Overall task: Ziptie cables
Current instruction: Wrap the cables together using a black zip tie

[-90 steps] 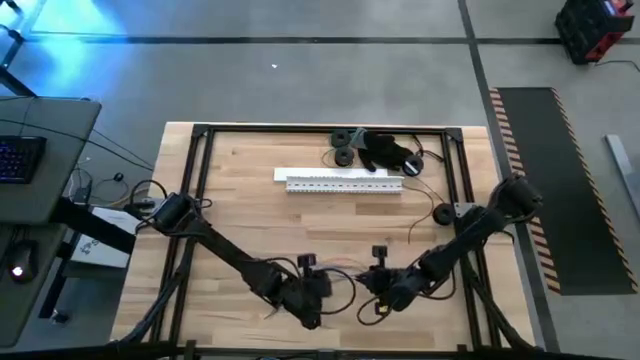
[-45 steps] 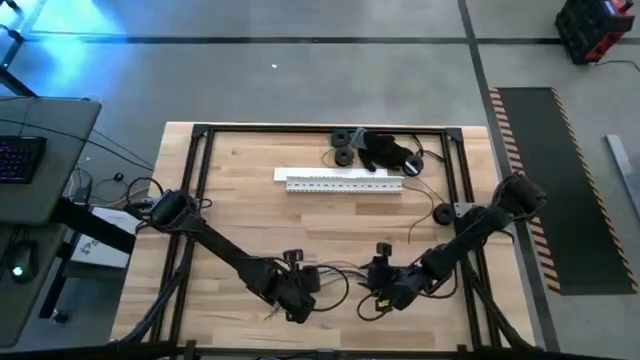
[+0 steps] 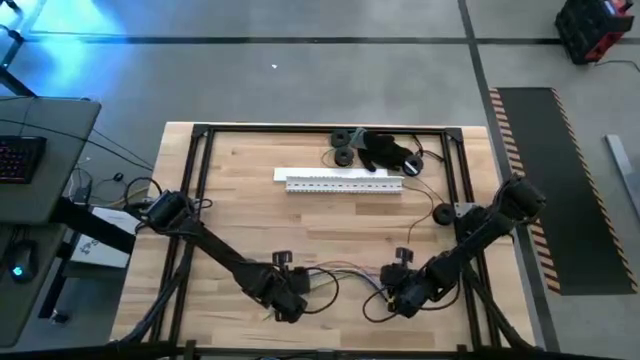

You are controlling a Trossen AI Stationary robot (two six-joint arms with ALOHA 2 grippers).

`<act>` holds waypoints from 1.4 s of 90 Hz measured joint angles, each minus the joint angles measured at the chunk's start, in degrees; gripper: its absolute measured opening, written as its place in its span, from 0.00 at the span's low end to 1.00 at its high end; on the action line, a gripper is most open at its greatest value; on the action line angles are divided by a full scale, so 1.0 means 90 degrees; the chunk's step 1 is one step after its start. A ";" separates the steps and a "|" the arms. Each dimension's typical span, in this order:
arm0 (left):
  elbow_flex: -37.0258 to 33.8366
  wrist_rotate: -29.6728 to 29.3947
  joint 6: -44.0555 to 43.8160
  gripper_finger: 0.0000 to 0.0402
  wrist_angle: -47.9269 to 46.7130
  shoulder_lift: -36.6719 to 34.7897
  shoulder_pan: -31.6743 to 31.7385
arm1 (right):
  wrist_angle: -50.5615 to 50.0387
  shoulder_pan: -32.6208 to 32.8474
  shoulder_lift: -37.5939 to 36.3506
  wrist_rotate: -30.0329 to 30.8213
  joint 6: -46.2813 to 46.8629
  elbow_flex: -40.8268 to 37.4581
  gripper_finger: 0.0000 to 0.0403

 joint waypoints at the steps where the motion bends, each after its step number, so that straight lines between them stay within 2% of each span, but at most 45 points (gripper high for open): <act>1: -0.0002 -0.0009 0.0008 0.05 0.0000 0.0000 -0.0002 | 0.0000 -0.0020 0.0021 0.0006 -0.0008 0.0003 0.04; 17: -0.0002 -0.0089 0.0255 0.05 0.0029 0.0000 -0.0026 | 0.0139 -0.0394 0.0340 0.0676 -0.0121 0.0025 0.02; 25: -0.0002 -0.0133 0.0274 0.05 0.0031 0.0000 -0.0027 | 0.0242 -0.0689 0.0350 0.0798 -0.0425 0.0013 0.01; 48: -0.0002 -0.0201 0.0274 0.05 0.0156 0.0000 -0.0045 | 0.1355 -0.1722 0.0426 0.0725 -0.2065 -0.0021 0.00; 64: -0.0002 -0.0302 0.0277 0.05 0.0234 0.0000 -0.0126 | 0.2208 -0.2250 0.0675 0.0461 -0.2752 -0.0021 0.00; 73: -0.0002 -0.0490 0.0279 0.05 0.0301 0.0000 -0.0160 | 0.2475 -0.2324 0.0740 0.0686 -0.2848 -0.0017 0.00; 82: -0.0017 -0.0770 0.0279 0.05 0.0440 0.0000 -0.0181 | 0.2338 -0.2182 0.0461 0.1358 -0.2879 -0.0035 0.00; 88: -0.0084 -0.1007 0.0350 0.05 0.0761 0.0000 -0.0135 | 0.2318 -0.1982 0.0110 0.1526 -0.2909 -0.0016 0.00; 104: -0.0520 -0.1231 0.1290 0.05 0.2425 0.0005 0.0316 | 0.2128 -0.1130 -0.0497 0.0900 -0.2618 -0.0016 0.00; 114: -0.0872 -0.1219 0.1981 0.05 0.3718 0.0008 0.0746 | 0.2085 -0.0441 -0.0480 0.0377 -0.1864 -0.0014 0.00; 126: -0.1106 -0.0599 0.2738 0.05 0.5176 0.0107 0.1238 | 0.2029 0.0184 -0.0126 0.0228 -0.0614 -0.0014 0.00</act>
